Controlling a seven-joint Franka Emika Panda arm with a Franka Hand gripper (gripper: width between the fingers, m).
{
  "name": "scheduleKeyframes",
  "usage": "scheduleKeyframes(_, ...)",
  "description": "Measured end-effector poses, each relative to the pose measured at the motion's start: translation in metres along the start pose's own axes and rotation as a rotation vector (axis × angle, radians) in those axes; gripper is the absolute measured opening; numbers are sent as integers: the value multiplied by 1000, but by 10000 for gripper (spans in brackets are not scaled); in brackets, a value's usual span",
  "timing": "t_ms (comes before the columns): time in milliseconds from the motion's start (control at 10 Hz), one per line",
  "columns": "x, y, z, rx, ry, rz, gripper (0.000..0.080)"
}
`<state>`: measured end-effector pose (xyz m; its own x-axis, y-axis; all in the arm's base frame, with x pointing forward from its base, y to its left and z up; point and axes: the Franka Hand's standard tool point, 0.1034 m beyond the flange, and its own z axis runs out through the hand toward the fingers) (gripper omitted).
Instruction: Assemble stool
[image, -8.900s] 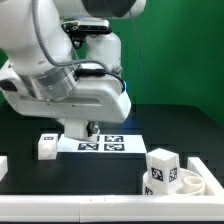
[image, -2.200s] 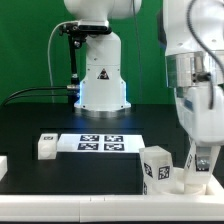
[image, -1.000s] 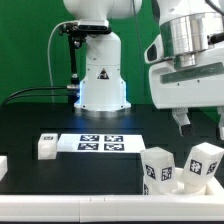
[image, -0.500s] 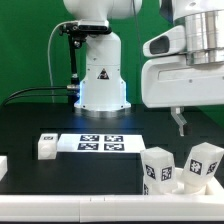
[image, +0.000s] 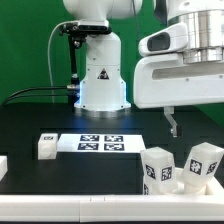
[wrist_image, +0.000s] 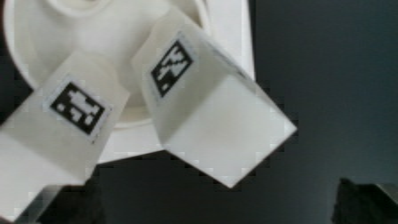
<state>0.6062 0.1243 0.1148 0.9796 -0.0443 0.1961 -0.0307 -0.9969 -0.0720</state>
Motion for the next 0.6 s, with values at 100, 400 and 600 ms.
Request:
scheduleKeyframes(100,-2,-11,6,-31,-15,-186,649)
scheduleKeyframes(400,3,-15,10,-51,-61,-446,649)
scheduleKeyframes(600,1,-11,12,-59,-68,-520,649)
